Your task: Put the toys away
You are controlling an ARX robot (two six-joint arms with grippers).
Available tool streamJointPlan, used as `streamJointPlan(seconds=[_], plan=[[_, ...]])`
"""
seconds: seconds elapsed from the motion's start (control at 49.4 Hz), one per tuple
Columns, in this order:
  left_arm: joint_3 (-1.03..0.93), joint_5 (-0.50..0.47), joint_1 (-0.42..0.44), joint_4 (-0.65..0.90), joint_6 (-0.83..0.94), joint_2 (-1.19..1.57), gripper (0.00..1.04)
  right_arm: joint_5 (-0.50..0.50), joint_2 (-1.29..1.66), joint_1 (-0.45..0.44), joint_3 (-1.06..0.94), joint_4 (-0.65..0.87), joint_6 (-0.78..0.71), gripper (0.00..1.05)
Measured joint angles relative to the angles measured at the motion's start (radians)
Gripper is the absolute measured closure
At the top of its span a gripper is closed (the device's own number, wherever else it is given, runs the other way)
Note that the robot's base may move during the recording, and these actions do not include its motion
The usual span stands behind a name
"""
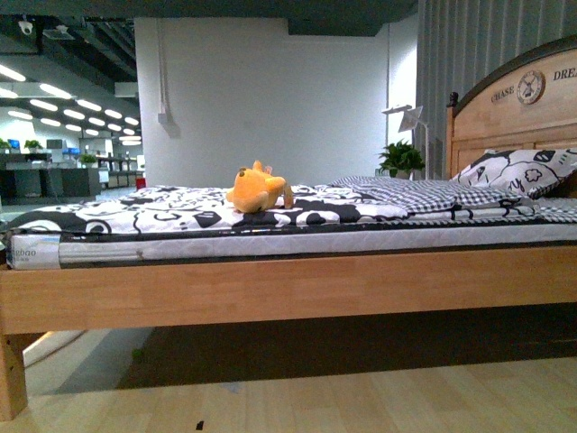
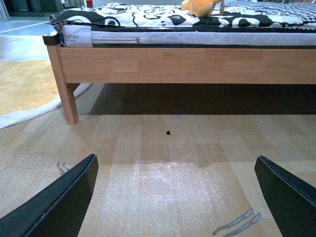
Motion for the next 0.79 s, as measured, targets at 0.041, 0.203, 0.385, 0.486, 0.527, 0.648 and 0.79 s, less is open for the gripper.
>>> streamJointPlan(seconds=[0.041, 0.203, 0.385, 0.486, 0.527, 0.648, 0.79], plan=[[0.0, 0.0, 0.0, 0.0, 0.0, 0.0, 0.06, 0.0, 0.0, 0.0, 0.0, 0.0, 0.0, 0.06], [0.0, 0.0, 0.0, 0.0, 0.0, 0.0, 0.06, 0.0, 0.0, 0.0, 0.0, 0.0, 0.0, 0.06], [0.0, 0.0, 0.0, 0.0, 0.0, 0.0, 0.06, 0.0, 0.0, 0.0, 0.0, 0.0, 0.0, 0.06], [0.0, 0.0, 0.0, 0.0, 0.0, 0.0, 0.06, 0.0, 0.0, 0.0, 0.0, 0.0, 0.0, 0.06], [0.0, 0.0, 0.0, 0.0, 0.0, 0.0, 0.06, 0.0, 0.0, 0.0, 0.0, 0.0, 0.0, 0.06], [0.0, 0.0, 0.0, 0.0, 0.0, 0.0, 0.06, 0.0, 0.0, 0.0, 0.0, 0.0, 0.0, 0.06], [0.0, 0.0, 0.0, 0.0, 0.0, 0.0, 0.06, 0.0, 0.0, 0.0, 0.0, 0.0, 0.0, 0.06]])
